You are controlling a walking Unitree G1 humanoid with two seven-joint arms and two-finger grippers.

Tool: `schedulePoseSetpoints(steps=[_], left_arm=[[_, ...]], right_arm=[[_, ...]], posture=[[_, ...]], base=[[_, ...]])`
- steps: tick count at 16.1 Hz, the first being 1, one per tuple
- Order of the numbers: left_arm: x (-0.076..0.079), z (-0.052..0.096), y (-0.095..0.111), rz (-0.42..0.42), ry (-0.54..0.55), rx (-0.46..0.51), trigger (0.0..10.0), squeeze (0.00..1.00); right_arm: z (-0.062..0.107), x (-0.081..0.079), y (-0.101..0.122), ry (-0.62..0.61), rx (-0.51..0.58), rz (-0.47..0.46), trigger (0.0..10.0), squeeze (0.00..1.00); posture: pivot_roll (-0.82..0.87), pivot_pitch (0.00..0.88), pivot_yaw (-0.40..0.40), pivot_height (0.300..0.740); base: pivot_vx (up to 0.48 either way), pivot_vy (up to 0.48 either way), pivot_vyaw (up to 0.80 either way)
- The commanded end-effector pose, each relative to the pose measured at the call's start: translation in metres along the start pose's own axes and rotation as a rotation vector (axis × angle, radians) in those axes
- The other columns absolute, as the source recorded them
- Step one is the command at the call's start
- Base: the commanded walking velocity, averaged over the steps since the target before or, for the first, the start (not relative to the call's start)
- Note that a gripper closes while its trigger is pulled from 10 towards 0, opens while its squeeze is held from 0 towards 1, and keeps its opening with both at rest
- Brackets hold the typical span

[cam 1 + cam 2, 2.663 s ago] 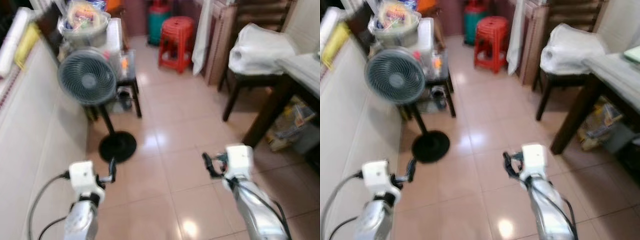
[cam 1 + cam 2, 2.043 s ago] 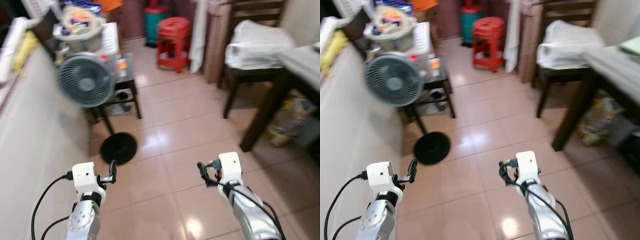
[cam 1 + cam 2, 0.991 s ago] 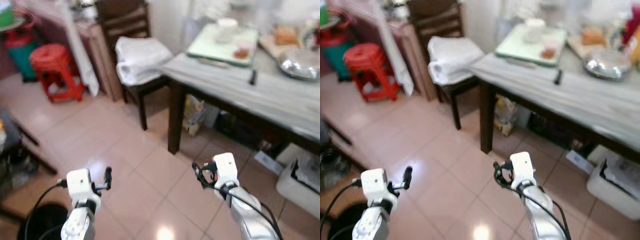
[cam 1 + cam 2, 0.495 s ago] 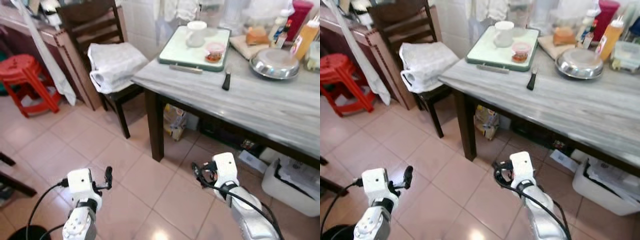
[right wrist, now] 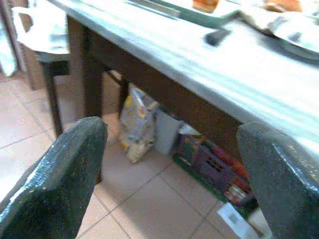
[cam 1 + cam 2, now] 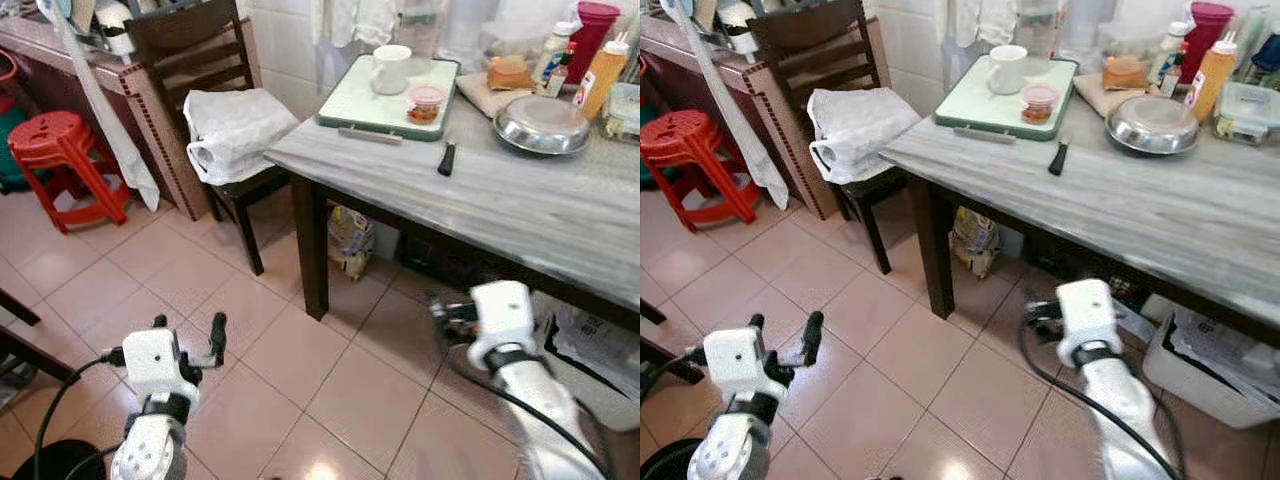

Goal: Setting the table

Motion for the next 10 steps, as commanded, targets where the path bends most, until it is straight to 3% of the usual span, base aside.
schedulePoseSetpoints(steps=[1,6,10], left_arm=[[-0.0030,0.0017,-0.0003,-0.024,-0.010,-0.008,10.0,0.00],[0.0034,-0.0035,0.0014,-0.039,-0.040,-0.025,10.0,0.00],[0.0062,-0.0052,-0.0001,-0.022,-0.047,-0.035,10.0,0.00]], right_arm=[[0.0025,-0.0003,0.0005,0.006,-0.013,-0.025,10.0,0.00],[0.0094,-0.0081,-0.0033,0.039,-0.032,-0.067,10.0,0.00],[0.0084,-0.0091,-0.0045,0.049,-0.050,-0.064,10.0,0.00]], posture=[[-0.10,0.117,0.070,0.740],[-0.11,0.118,0.076,0.740],[-0.11,0.116,0.073,0.740]], base=[[0.000,0.000,0.00],[0.000,-0.052,0.00],[0.000,-0.194,-0.72]])
Point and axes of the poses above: a point about 5 cm out from each wrist's last joint towards the gripper, its own z axis pointing back from the gripper into the wrist, its own y axis along the axis of the wrist's last joint, x = y × z, the point moved 1 cm from there along -z, pointing out of the wrist towards the gripper, and after that the axes turned 13 degrees about -z, right-handed, at the moved point
